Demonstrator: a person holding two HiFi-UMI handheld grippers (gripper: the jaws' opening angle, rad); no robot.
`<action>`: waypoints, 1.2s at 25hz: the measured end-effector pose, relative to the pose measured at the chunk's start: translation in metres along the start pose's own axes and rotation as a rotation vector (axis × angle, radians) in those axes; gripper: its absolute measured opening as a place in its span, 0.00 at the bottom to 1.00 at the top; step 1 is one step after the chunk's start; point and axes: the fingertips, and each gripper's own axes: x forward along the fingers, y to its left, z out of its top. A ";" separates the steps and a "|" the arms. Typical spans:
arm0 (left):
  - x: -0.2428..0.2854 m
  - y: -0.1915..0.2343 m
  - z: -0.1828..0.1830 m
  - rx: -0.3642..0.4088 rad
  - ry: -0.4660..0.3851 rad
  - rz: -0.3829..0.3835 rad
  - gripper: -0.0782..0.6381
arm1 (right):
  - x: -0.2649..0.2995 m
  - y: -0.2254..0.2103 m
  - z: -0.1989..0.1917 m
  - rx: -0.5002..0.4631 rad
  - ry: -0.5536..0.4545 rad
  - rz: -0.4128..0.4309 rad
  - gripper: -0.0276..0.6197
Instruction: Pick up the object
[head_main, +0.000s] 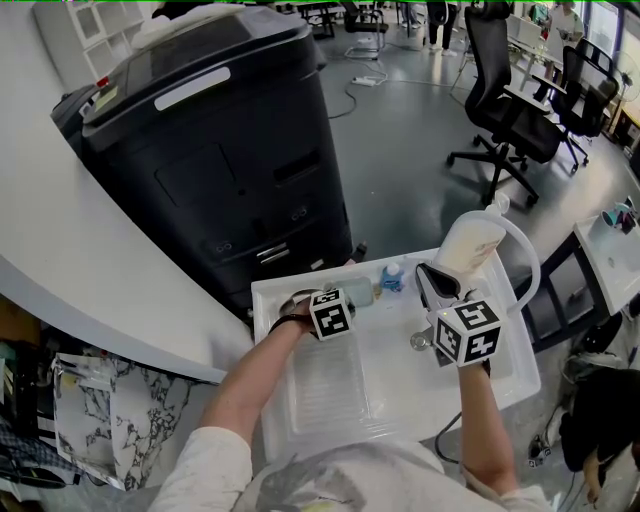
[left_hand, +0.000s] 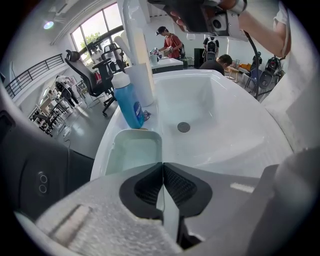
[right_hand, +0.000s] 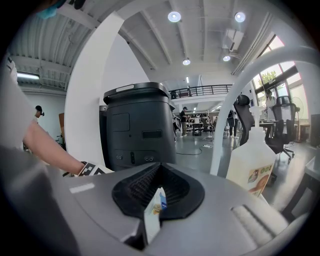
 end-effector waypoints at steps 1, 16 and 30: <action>-0.001 0.000 0.001 0.001 -0.002 0.001 0.13 | 0.000 0.000 0.000 -0.001 0.000 0.001 0.05; -0.030 0.001 0.004 -0.102 -0.063 0.080 0.12 | -0.004 0.014 0.009 -0.015 -0.014 0.058 0.05; -0.084 0.014 0.005 -0.243 -0.157 0.248 0.12 | -0.002 0.038 0.027 -0.055 -0.042 0.149 0.05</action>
